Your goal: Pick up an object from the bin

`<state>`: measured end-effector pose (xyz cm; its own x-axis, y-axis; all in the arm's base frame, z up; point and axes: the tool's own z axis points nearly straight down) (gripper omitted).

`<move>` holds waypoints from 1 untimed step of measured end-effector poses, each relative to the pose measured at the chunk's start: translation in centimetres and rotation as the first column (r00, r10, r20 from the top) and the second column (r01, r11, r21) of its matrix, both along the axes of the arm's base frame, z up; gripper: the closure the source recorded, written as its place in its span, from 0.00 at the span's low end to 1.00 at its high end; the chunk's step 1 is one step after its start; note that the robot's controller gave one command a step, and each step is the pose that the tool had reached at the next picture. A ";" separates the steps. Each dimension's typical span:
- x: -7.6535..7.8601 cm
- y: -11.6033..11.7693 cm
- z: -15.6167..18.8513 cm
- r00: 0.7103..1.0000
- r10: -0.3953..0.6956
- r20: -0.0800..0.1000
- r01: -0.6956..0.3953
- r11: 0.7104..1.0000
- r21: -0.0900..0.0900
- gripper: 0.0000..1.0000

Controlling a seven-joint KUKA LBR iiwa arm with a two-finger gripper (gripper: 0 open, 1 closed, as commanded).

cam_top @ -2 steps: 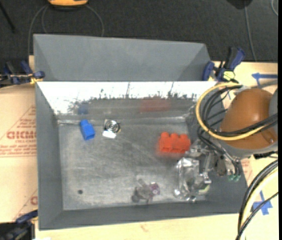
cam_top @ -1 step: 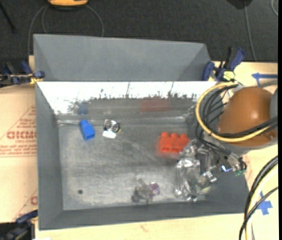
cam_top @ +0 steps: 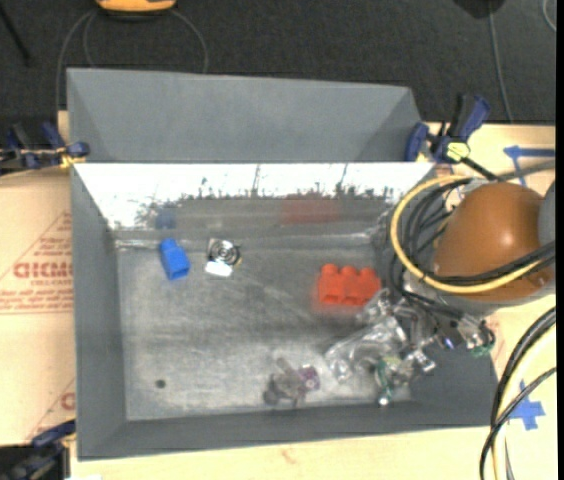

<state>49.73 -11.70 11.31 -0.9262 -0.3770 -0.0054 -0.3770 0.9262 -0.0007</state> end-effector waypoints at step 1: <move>-0.9 -3.1 -3.7 0.948 -0.316 0.015 0.316 0.949 0.008 0.00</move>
Offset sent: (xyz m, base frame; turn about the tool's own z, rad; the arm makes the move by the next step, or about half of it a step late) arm -0.0162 -0.0332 -0.0423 0.3233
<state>48.86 -14.77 7.65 -0.9977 -0.0646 -0.0218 -0.0646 0.9979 0.0011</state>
